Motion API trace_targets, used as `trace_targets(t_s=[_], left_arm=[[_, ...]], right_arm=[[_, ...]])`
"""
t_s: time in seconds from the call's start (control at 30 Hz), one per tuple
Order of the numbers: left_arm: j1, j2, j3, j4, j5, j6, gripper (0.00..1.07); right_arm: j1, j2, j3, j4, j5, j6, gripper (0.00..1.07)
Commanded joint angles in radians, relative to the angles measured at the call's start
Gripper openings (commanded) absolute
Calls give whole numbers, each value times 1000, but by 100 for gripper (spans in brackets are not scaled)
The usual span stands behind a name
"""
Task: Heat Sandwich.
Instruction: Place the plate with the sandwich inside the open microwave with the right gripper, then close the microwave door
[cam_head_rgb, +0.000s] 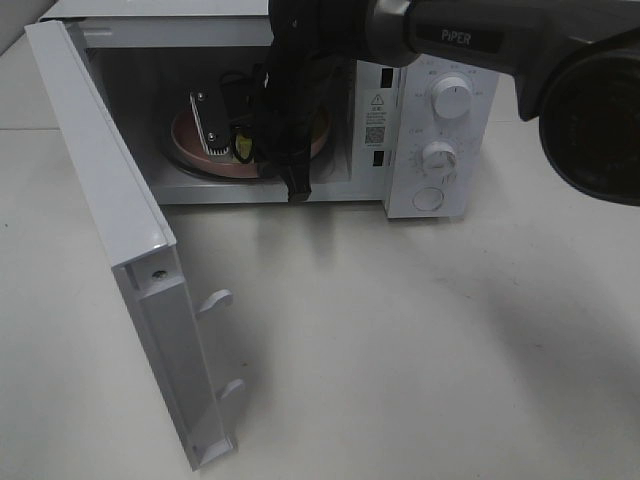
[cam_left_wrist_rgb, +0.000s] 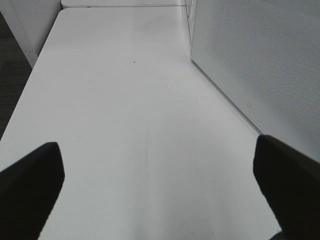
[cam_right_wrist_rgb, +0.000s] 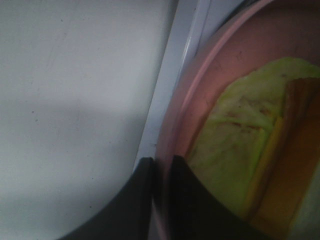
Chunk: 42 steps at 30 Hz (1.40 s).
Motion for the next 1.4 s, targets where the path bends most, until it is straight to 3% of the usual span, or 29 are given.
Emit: trace_targets(t_s=[0.03, 0.17, 0.2, 0.27, 0.4, 0.63, 1.4], left_arm=[[-4, -29, 4, 0, -11, -4, 98], [-4, -29, 4, 0, -11, -4, 98], [-4, -29, 4, 0, -11, -4, 98], [-4, -29, 4, 0, -11, -4, 98], [-4, -29, 4, 0, -11, -4, 98], [-4, -29, 4, 0, -11, -4, 98], [-4, -29, 4, 0, -11, -4, 98]], right_arm=[[-4, -7, -11, -1, -21, 36, 26], [-4, -13, -7, -4, -29, 108, 52], [-4, -13, -7, -4, -29, 108, 52], [-4, -18, -5, -2, -33, 145, 69], [-4, -36, -4, 1, -33, 235, 83], [-4, -72, 46, 1, -50, 246, 80], [-1, -341, 494, -1, -211, 240, 76]])
